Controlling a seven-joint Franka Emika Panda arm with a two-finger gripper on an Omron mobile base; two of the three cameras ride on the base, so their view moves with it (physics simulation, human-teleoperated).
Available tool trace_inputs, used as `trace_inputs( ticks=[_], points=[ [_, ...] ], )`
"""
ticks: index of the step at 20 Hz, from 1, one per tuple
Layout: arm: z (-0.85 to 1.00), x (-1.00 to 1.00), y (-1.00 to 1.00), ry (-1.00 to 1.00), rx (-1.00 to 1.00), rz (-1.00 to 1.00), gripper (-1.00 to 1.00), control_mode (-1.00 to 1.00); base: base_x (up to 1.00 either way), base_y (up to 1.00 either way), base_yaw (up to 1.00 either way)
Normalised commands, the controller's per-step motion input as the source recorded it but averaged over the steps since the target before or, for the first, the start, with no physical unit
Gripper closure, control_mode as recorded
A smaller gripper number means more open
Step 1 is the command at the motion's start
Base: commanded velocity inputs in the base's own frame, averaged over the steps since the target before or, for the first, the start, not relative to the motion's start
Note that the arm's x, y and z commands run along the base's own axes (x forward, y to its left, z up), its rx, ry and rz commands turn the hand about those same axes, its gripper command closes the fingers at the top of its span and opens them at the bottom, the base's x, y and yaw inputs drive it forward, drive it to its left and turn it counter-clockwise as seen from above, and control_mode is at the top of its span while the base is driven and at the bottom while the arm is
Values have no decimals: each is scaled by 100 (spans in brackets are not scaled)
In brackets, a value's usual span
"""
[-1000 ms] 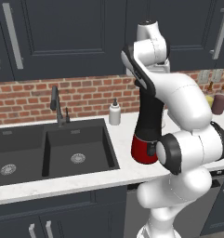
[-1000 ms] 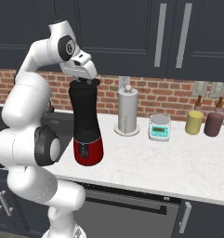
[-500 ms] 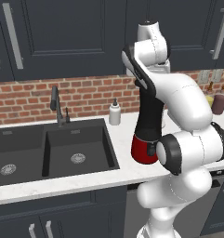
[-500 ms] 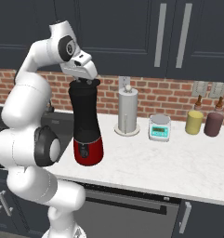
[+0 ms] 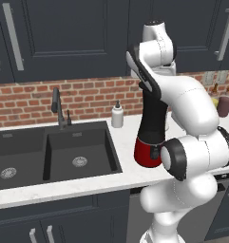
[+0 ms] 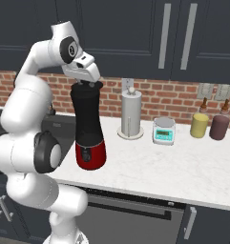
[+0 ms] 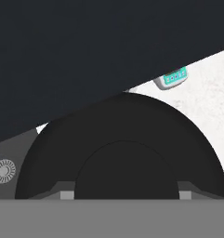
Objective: Close the lid blender by securely placing the lid on top.
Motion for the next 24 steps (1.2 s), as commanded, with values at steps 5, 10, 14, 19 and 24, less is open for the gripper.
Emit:
trace_inputs(
  ticks=[5,10,14,19,24],
  points=[
    [-6,-18,-2,0,0,0,100,-100,0,0,0],
    [-1,-2,0,0,0,0,100,-100,0,0,0],
    [-3,-2,0,0,0,0,100,-100,0,0,0],
    [-27,-40,-3,0,0,0,100,-100,0,0,0],
    [0,-4,0,0,0,0,100,-100,0,0,0]
  ],
)
